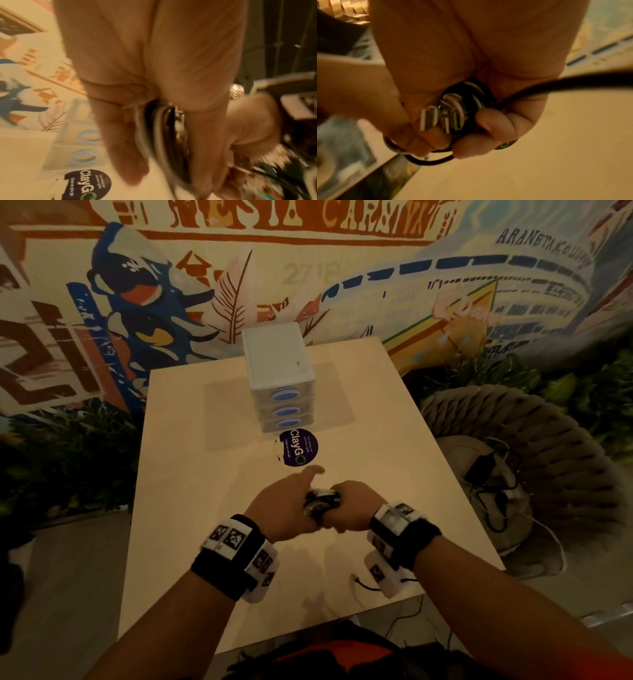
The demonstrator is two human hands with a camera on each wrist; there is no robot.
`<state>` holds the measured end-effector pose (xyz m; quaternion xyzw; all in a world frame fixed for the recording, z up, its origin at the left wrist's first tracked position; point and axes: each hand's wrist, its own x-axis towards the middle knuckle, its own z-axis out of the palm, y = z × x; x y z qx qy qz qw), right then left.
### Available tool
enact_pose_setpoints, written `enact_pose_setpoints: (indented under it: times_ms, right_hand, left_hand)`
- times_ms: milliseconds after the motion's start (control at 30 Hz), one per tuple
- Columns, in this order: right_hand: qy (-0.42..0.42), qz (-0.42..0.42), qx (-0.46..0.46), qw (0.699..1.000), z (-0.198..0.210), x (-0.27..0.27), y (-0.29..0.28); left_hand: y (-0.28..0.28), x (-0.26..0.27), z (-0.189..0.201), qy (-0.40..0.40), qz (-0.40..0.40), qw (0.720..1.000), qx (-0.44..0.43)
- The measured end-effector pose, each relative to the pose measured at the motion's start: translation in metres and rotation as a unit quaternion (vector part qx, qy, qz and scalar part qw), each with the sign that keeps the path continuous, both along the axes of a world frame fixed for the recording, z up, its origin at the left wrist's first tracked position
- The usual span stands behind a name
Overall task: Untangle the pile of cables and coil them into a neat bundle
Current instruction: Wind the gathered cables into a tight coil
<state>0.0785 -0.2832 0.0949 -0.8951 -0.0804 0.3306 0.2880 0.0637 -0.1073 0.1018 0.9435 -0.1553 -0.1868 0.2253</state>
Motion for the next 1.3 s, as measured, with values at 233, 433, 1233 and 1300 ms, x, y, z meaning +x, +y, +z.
enact_pose_setpoints:
  times_ms: [233, 433, 1233, 1300]
  right_hand:
    - [0.066, -0.167, 0.273, 0.945, 0.017, 0.010, -0.019]
    - [0.231, -0.110, 0.457, 0.852, 0.028, 0.002, -0.001]
    - [0.074, 0.104, 0.063, 0.990, 0.021, 0.016, -0.022]
    - [0.107, 0.024, 0.089, 0.990, 0.015, 0.017, -0.031]
  left_hand:
    - [0.018, -0.009, 0.005, 0.101, 0.116, 0.944, -0.291]
    - [-0.010, -0.017, 0.022, 0.107, 0.051, 0.869, -0.480]
    - [0.024, 0.000, 0.024, 0.027, 0.194, 0.891, -0.409]
    - [0.032, 0.001, 0.023, 0.027, 0.168, 0.925, -0.339]
